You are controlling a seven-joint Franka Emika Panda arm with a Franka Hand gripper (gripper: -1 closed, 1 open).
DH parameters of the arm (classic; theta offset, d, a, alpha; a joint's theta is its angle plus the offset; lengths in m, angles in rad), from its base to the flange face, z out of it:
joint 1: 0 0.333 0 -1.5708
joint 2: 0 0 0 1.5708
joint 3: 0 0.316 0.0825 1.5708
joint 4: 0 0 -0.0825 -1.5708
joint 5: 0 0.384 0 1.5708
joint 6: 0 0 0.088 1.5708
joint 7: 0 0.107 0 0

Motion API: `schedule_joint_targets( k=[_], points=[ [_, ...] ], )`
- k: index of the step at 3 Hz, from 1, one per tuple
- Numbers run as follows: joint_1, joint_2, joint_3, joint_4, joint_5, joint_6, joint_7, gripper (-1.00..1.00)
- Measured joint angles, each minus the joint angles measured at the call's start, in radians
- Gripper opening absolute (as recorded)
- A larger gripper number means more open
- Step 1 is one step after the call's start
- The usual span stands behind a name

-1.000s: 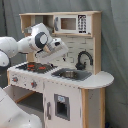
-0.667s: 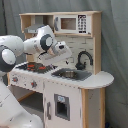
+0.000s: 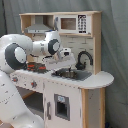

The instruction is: Play with the kitchen

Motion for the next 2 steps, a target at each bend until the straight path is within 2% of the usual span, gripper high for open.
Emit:
schedule_joint_targets(
  k=[1, 2],
  points=[
    [-0.037, 0.022, 0.045, -0.02, 0.001, 0.017, 0.081, 1.0],
    [-0.077, 0.063, 0.107, -0.05, 0.009, 0.051, 0.105, 1.0]
  ],
)
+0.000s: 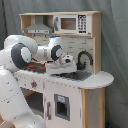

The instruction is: Play with the kitchen

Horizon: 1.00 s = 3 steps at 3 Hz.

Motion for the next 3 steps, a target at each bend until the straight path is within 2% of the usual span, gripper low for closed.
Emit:
schedule_joint_targets(
  k=[1, 3],
  points=[
    [0.0, 0.002, 0.003, -0.001, 0.0, 0.0, 0.0, -1.0],
    [0.003, 0.006, -0.021, 0.139, -0.024, -0.172, -0.033, -1.0]
  ],
)
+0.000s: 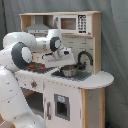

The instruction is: Play with the kitchen

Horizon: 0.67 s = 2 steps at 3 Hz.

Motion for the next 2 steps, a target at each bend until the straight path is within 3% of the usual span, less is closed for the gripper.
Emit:
schedule_joint_targets(
  k=[1, 2],
  points=[
    [0.005, 0.0, -0.007, 0.081, -0.011, -0.065, 0.0, -1.0],
    [0.049, -0.001, 0.017, 0.169, -0.017, -0.067, -0.011, -1.0]
  ],
)
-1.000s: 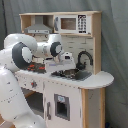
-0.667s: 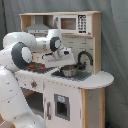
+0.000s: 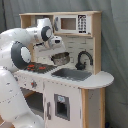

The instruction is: Play with the kitchen

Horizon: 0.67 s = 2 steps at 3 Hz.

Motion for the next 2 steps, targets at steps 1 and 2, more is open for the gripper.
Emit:
schedule_joint_targets(
  k=[1, 2],
  points=[
    [0.007, 0.0, 0.069, 0.027, -0.001, 0.067, -0.035, -1.0],
    [-0.001, 0.0, 0.139, 0.027, -0.001, 0.152, -0.075, -1.0]
  ],
)
